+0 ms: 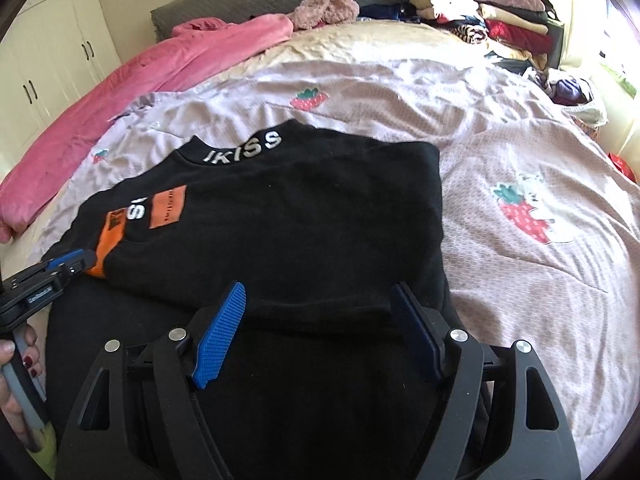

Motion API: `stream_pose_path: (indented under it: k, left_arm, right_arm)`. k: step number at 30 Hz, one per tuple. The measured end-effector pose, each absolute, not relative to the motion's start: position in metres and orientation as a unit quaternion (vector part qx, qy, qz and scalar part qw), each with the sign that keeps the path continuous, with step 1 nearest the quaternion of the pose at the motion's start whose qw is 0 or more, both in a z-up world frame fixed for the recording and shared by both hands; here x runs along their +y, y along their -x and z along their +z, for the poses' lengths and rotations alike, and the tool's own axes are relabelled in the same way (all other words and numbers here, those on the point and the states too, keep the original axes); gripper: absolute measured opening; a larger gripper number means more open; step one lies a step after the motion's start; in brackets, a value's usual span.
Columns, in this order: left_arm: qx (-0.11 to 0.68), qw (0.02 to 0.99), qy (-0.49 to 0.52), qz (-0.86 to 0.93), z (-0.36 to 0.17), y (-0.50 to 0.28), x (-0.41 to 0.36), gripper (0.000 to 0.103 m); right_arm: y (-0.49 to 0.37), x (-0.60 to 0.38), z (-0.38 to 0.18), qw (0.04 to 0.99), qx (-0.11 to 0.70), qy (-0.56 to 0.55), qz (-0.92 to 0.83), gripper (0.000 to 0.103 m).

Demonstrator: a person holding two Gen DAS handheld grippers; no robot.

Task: Fold small clothes
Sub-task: 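Grasp the laid orange cuff with the left gripper and straighten it, then open the left gripper and release the cuff on the body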

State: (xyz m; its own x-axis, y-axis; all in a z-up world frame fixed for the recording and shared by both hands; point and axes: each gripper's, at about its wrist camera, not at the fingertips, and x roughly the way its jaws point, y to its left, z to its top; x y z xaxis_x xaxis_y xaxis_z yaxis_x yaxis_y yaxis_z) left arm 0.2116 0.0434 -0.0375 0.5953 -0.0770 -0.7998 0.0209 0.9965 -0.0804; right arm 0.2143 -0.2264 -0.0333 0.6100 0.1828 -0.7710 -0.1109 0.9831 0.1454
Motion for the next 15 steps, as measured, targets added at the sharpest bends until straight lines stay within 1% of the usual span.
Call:
stream_pose_path:
  k: [3,4,5,7,11,12,14,15]
  left_arm:
    - [0.441,0.896,0.03,-0.031,-0.03,-0.208,0.042,0.029]
    - [0.439,0.897,0.03,-0.032,-0.029,-0.207,0.042,0.034]
    - [0.435,0.899,0.027,-0.034,-0.026,-0.205,0.041,0.036]
    - [0.429,0.903,0.022,-0.032,-0.022,-0.203,0.039,0.038]
    - [0.415,0.909,0.019,-0.029,-0.014,-0.197,0.041,0.05]
    - [0.412,0.911,0.018,-0.029,-0.011,-0.195,0.042,0.051]
    - [0.405,0.914,0.02,-0.029,-0.007,-0.192,0.043,0.06]
    - [0.402,0.915,0.022,-0.029,-0.005,-0.191,0.044,0.061]
  right_arm:
    - [-0.209,-0.226,-0.024,0.901,0.425,-0.04,0.08,0.076]
    - [-0.207,-0.226,-0.022,0.902,0.423,-0.038,0.078,0.089]
    - [-0.204,-0.226,-0.019,0.905,0.417,-0.038,0.072,0.095]
    - [-0.2,-0.227,-0.013,0.909,0.409,-0.041,0.069,0.096]
    - [-0.196,-0.226,-0.007,0.911,0.404,-0.043,0.066,0.096]
    - [-0.195,-0.225,-0.005,0.912,0.403,-0.043,0.066,0.096]
    - [-0.193,-0.223,-0.002,0.914,0.4,-0.039,0.065,0.096]
    - [-0.191,-0.223,0.0,0.914,0.398,-0.039,0.066,0.096]
